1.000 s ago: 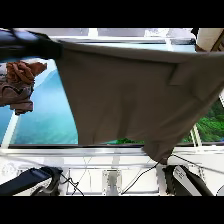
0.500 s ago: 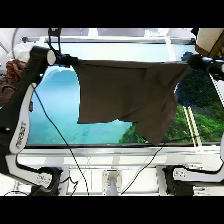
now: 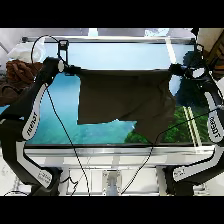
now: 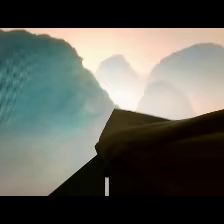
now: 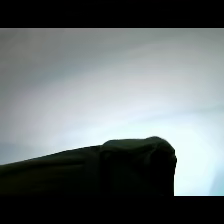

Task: Fold the shirts.

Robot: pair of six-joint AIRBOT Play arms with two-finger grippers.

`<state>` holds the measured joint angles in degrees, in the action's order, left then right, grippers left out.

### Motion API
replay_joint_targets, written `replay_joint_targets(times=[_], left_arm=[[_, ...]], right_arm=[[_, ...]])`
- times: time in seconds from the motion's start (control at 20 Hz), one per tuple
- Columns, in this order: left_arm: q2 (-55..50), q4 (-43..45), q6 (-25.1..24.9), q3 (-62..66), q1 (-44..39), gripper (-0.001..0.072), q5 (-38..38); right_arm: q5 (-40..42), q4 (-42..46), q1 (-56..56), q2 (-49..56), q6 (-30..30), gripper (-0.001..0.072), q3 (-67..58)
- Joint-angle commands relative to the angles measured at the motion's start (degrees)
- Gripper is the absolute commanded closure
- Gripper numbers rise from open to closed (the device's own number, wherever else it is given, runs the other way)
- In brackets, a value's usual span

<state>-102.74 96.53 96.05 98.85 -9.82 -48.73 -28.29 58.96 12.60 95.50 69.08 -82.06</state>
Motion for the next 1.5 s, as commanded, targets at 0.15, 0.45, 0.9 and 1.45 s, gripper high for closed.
replay_joint_targets(times=[0.15, 0.45, 0.9, 1.45], left_arm=[[-2.19, -7.72, -0.66, -0.11, 0.31, 0.0699, -12.72], [-7.69, -13.90, -2.71, -0.11, 0.33, 0.0699, -17.55], [-10.58, -15.52, -2.45, -0.09, 0.33, 0.0695, -17.79], [-9.11, -2.08, -2.51, 7.37, 0.37, 0.0076, -32.61]], right_arm=[[-13.35, 6.51, 2.10, 0.96, 3.63, 0.0688, 0.04], [-15.65, 7.72, 2.71, 1.20, 2.95, 0.0689, 4.35], [-13.94, 5.64, 2.32, 3.76, 3.10, 0.0683, 8.76], [-20.06, 6.67, 2.43, 2.16, 3.10, 0.0371, 2.56]])
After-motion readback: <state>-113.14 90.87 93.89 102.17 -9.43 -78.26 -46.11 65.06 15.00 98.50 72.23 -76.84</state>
